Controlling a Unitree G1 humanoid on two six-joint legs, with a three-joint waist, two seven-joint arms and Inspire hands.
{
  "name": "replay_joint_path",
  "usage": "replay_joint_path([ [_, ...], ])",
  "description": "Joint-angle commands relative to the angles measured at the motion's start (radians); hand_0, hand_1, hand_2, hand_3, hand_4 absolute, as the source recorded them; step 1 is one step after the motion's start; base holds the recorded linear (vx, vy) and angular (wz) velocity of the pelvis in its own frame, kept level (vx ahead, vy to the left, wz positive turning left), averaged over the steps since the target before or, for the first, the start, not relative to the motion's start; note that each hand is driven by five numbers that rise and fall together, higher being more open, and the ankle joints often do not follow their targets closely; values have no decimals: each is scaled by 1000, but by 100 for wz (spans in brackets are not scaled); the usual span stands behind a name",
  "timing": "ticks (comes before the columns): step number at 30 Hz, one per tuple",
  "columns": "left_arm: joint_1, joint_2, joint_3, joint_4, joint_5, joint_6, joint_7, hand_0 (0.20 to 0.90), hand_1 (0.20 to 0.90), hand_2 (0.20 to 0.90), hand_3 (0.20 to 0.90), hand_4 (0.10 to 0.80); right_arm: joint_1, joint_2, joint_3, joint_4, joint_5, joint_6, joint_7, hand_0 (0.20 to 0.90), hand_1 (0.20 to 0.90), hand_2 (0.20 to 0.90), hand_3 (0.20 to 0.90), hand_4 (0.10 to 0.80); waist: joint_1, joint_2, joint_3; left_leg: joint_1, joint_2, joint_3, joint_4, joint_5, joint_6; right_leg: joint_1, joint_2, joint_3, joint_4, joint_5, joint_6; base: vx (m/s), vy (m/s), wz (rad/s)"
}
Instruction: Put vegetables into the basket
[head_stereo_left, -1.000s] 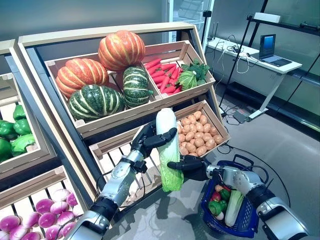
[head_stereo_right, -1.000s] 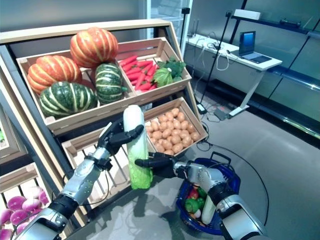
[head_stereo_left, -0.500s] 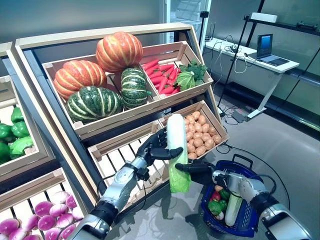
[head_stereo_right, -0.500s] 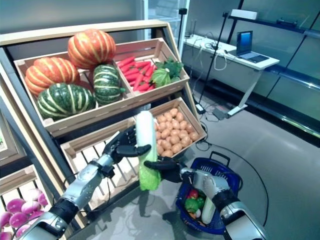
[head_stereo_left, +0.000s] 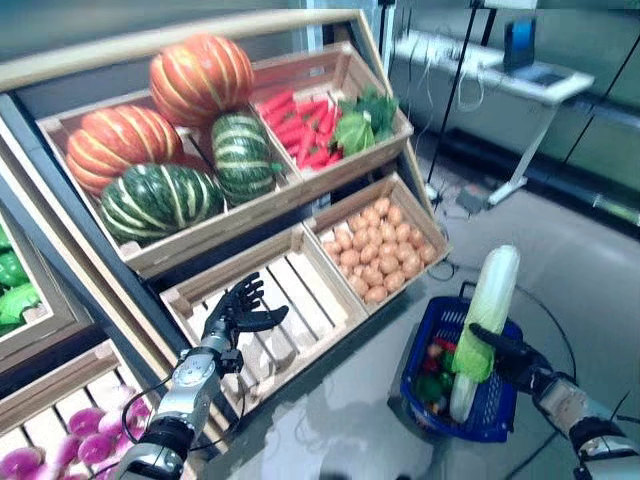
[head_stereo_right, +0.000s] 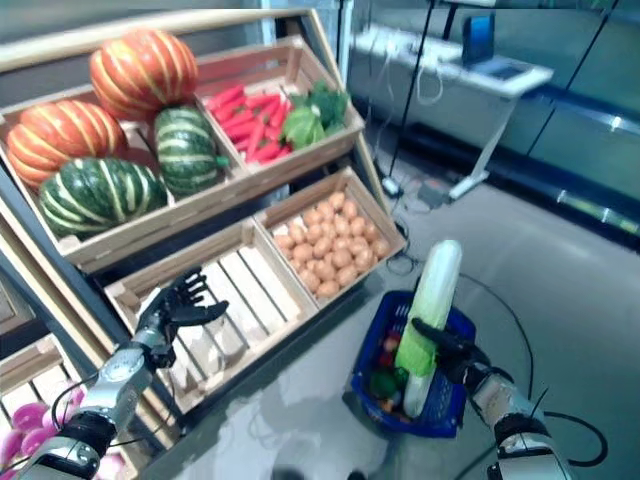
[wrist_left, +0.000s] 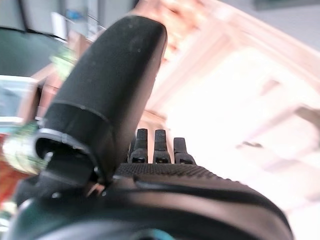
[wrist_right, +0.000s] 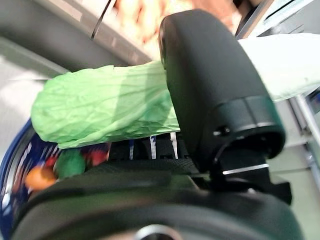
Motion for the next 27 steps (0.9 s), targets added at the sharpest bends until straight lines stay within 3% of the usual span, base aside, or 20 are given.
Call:
replay_joint_path([
  [1,-153,81,14,-48,-32,-158,30,900,900,900,900,800,-170,-44,-26,14,44,-148,-27,300,300,300,300,400,-8,-25,109,-185,20,7,327,-167,50,-98,-59,17,351,-228,-74,-244,-10,6],
  [5,-178,90,-12,-91,-51,-159,31,900,900,900,900,800,-206,-79,-24,39,18,-169,-67,300,300,300,300,400,-4,-16,172,-329,36,-12,521,-254,68,-237,-106,26,570,-303,-89,-131,-10,13],
  [11,-231,95,-69,-190,-121,-176,4,900,900,900,900,800,-342,-155,12,101,-23,-142,-113,300,300,300,300,400,15,10,240,-559,16,-41,813,-377,101,-489,-199,53,914,-417,-99,-124,6,15],
  [21,-261,83,-72,-327,-184,-239,42,900,900,900,900,800,-472,-173,36,100,-24,-141,-216,300,300,300,300,400,15,53,300,-806,19,-69,1089,-473,99,-758,-225,126,1173,-503,-114,-95,-5,10],
  [22,-263,83,-72,-332,-186,-241,44,900,900,900,900,800,-481,-174,38,103,-24,-138,-224,420,420,420,420,480,15,55,300,-821,19,-70,1105,-478,99,-774,-224,131,1187,-509,-115,-90,-17,5],
  [23,-270,82,-75,-346,-181,-244,52,900,900,900,900,800,-502,-179,39,109,-22,-124,-254,900,900,900,900,800,14,61,304,-851,21,-73,1139,-489,97,-804,-223,138,1217,-521,-119,-73,-16,3],
  [27,-280,86,-84,-365,-163,-254,65,900,900,900,900,800,-532,-182,40,119,-13,-133,-278,900,900,900,900,800,12,68,305,-910,22,-85,1209,-510,96,-865,-211,157,1288,-550,-128,-58,-26,3],
])
